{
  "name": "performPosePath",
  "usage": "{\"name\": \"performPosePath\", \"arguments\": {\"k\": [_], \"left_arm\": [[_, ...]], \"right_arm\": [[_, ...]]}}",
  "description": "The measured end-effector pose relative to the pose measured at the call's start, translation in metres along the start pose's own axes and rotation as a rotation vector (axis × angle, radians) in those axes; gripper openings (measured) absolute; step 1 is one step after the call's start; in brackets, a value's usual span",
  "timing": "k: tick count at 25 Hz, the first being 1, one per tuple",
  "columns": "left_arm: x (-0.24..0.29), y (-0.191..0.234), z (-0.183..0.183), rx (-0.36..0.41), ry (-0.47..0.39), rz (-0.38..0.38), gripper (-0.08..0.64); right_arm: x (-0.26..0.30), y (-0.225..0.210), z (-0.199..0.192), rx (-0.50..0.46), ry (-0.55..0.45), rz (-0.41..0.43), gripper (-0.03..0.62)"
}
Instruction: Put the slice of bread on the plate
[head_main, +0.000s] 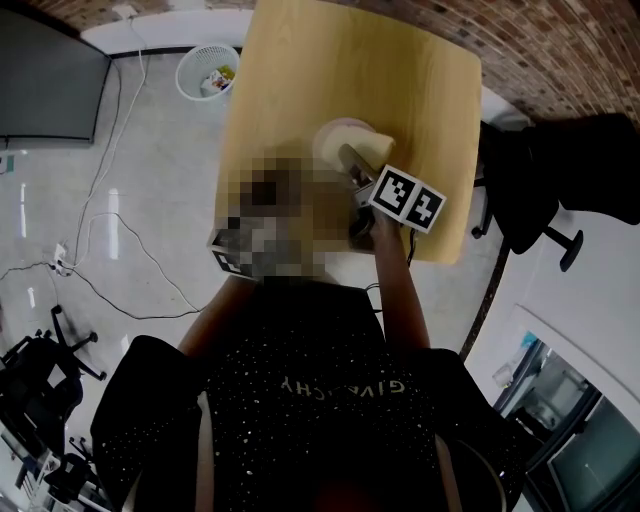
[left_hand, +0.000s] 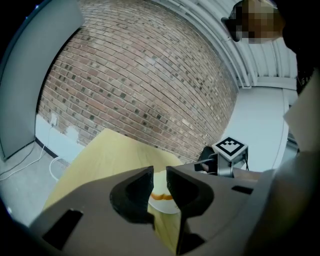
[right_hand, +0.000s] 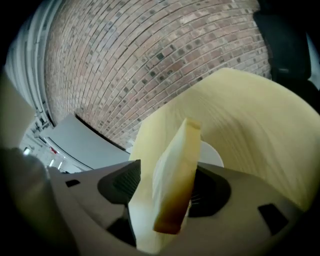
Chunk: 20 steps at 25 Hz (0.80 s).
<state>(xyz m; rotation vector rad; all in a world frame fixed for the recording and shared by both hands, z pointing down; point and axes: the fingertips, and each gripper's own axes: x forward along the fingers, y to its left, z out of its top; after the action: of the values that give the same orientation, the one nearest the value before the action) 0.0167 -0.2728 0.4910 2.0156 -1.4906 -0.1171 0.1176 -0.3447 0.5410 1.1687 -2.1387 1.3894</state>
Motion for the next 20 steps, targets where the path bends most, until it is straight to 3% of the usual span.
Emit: {"name": "performPosePath", "arguments": {"k": [11,15,20], "left_arm": [[0.002,-0.008,0.0,0.001,0.001,-0.027,0.087],[0.004,-0.011,-0.001,0.003,0.007,-0.036,0.087],[0.008,-0.018,-0.004,0.01,0.014,-0.053,0.087]], "right_arm": [[-0.014,-0.023,-0.001,-0.298,0.018,-0.267,0.334],[-0.021,-0.034,-0.003,-0.354,0.028,-0.329,0.337],[-0.031,-0.045,-0.002,-0.348,0.013,-0.356,0.337]]}}
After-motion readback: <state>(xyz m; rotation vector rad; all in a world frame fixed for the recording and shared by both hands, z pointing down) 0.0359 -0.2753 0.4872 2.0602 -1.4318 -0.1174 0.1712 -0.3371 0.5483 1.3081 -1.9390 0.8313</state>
